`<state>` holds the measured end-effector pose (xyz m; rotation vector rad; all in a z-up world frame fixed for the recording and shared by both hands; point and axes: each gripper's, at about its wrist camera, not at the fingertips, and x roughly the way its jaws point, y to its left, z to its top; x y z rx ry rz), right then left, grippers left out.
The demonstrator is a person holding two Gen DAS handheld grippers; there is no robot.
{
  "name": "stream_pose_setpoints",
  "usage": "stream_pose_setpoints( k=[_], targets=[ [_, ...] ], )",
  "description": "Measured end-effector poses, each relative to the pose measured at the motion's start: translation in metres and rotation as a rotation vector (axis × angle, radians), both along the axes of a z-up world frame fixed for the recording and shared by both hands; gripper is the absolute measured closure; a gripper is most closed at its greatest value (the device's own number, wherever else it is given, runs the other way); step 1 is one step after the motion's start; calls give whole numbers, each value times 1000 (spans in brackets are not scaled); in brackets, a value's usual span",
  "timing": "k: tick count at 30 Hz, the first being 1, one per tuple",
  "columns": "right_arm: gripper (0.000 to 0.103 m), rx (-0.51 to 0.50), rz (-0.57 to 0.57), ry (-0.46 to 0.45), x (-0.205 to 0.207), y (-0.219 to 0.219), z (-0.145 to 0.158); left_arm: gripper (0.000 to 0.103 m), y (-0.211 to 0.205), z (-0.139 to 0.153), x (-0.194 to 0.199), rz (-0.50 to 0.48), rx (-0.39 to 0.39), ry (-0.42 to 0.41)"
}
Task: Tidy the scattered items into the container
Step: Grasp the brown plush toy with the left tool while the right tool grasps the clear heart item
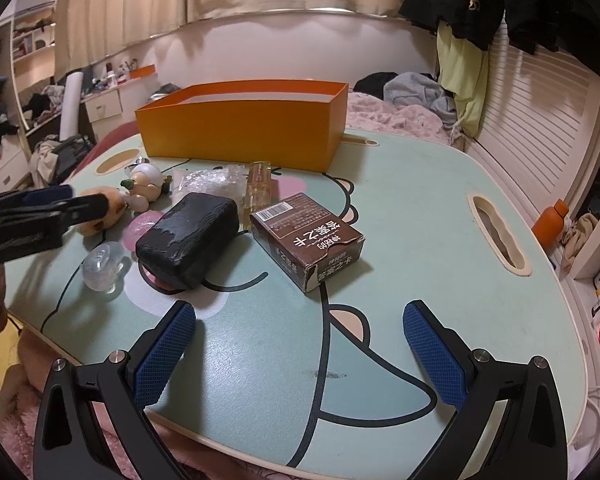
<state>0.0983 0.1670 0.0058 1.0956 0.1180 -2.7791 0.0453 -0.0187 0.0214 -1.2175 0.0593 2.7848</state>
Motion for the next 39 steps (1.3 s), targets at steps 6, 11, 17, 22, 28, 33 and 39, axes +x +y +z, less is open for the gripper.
stream_pose_setpoints(
  k=[6,11,17,22,28,33,39],
  targets=[
    [0,0,6,-2,1,0,1,57,2,-9,-7,-31,22,-45],
    [3,-6,-6,5,2,4,3,60,-9,1,9,-18,98,67],
    [10,-83,2,68,11,12,17,60,-37,25,48,21,227,251],
    [10,-144,197,133,26,-12,38,60,-44,34,73,40,197,314],
    [25,-137,449,37,22,-60,32,60,-56,39,82,60,190,328],
    [32,-146,456,-76,4,-73,17,60,-65,41,89,91,181,354],
    [47,-124,453,-119,-10,-88,12,60,-77,43,93,107,212,368]
  ],
)
